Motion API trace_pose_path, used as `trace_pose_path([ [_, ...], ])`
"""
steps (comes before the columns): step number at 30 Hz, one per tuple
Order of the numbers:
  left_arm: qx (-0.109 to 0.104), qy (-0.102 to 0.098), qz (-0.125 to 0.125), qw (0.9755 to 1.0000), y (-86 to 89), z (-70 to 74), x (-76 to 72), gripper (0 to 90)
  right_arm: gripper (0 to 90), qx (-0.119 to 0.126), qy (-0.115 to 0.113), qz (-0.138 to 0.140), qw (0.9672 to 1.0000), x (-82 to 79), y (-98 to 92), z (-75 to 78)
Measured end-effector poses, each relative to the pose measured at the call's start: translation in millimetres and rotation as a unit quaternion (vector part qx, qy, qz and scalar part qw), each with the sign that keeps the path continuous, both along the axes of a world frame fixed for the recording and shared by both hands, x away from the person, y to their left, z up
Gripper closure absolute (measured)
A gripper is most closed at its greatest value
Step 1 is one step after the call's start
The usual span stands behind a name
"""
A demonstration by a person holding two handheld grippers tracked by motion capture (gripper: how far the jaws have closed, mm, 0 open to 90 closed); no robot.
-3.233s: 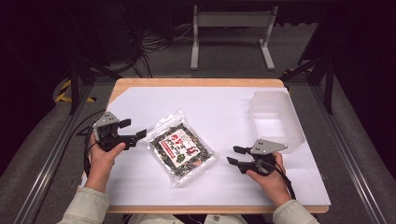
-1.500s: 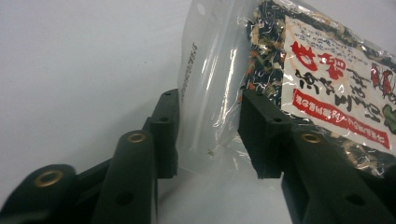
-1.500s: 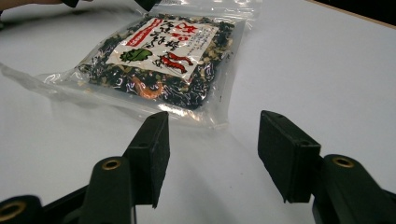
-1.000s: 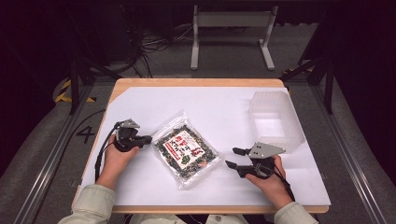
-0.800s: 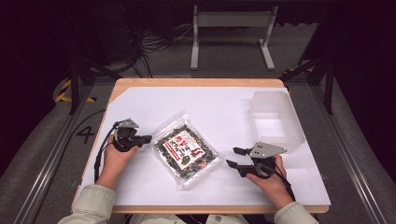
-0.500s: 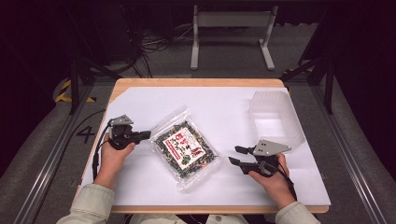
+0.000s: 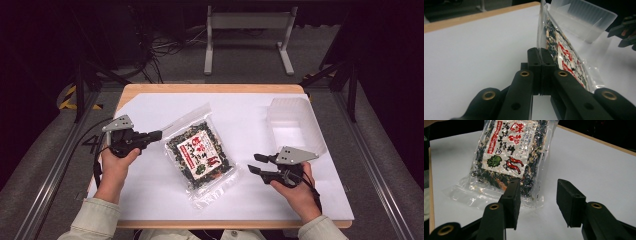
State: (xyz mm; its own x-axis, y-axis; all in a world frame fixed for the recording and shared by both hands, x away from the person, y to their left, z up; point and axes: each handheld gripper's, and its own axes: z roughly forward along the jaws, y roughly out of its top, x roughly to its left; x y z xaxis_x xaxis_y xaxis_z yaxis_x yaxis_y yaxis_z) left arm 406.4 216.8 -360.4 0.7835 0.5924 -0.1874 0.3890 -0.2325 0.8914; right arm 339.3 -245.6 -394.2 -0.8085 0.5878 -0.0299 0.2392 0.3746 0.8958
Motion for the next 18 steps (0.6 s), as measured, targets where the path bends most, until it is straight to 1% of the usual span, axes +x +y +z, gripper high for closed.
trace_pose_path([
  [1,-0.004,-0.005,-0.001,1.0,-1.6,3.9,-2.6,89.6,54.3,-0.001,-0.001,0.001,1.0,0.1,0.2,1.5],
  [2,-0.004,-0.005,-0.001,1.0,-1.6,3.9,-2.6,89.6,54.2,0.0,-0.002,0.001,1.0,0.3,0.3,3.2],
  [4,-0.004,-0.029,-0.009,0.9995,-4.5,14.5,-7.3,89.6,53.9,0.001,-0.003,0.002,1.0,0.7,0.4,5.0],
  [5,-0.01,-0.031,-0.017,0.9993,-6.4,19.6,-10.6,89.6,53.2,0.001,-0.005,0.003,1.0,1.2,0.7,7.6],
  [7,-0.013,-0.044,-0.023,0.9987,-8.9,26.2,-13.9,89.6,52.6,0.0,-0.008,0.005,1.0,1.7,1.2,10.9],
  [10,-0.015,-0.061,-0.032,0.9975,-14.6,36.0,-20.0,89.7,52.1,0.001,-0.012,0.008,0.9999,2.5,2.0,15.1],
  [11,-0.015,-0.07,-0.038,0.9967,-15.8,39.8,-21.9,89.7,51.8,0.001,-0.013,0.008,0.9999,2.9,2.3,17.2],
  [15,-0.024,-0.087,-0.044,0.9949,-19.2,50.1,-29.6,89.7,48.5,0.004,-0.016,0.015,0.9997,4.6,4.5,24.5],
  [16,-0.023,-0.096,-0.043,0.9942,-19.8,53.7,-32.8,89.7,47.6,0.005,-0.019,0.016,0.9997,5.0,5.1,26.1],
  [17,-0.023,-0.096,-0.043,0.9942,-19.8,53.7,-32.8,89.7,47.6,0.005,-0.019,0.016,0.9997,5.0,5.1,26.1],
  [18,-0.023,-0.102,-0.043,0.9936,-19.9,56.1,-34.5,89.7,45.6,0.009,-0.022,0.018,0.9996,5.9,6.0,27.9],
])
